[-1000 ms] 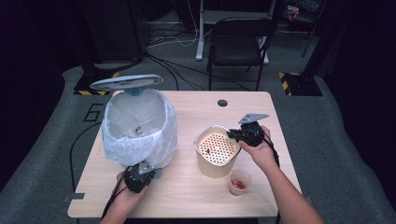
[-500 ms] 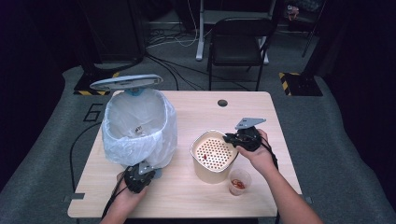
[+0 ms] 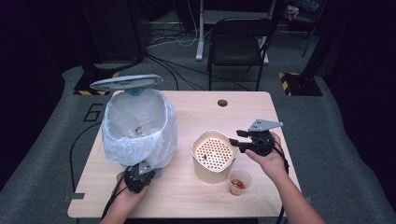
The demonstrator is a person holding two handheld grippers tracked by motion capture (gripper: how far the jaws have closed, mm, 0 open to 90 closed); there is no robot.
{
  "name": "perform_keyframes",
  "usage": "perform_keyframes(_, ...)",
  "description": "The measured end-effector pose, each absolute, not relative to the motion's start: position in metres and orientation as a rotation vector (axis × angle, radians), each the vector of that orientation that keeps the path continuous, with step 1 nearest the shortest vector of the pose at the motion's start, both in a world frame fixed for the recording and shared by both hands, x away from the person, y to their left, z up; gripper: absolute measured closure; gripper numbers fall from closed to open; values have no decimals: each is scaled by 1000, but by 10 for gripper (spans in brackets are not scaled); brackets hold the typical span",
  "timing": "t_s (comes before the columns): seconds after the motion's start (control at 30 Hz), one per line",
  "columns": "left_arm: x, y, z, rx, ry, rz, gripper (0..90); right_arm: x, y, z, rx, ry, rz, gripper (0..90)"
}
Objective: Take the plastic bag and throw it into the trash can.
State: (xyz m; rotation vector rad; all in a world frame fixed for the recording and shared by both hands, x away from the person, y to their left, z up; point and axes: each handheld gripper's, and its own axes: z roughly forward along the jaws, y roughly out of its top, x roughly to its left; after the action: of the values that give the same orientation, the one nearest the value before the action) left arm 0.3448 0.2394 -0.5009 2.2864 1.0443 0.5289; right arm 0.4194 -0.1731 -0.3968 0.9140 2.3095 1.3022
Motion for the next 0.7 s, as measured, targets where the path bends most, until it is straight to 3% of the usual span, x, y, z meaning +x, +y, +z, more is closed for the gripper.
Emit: perform_keyframes(0.7,345,239,-501,2282,1044,528,900,368,-200,-414,933,2294,1337,321)
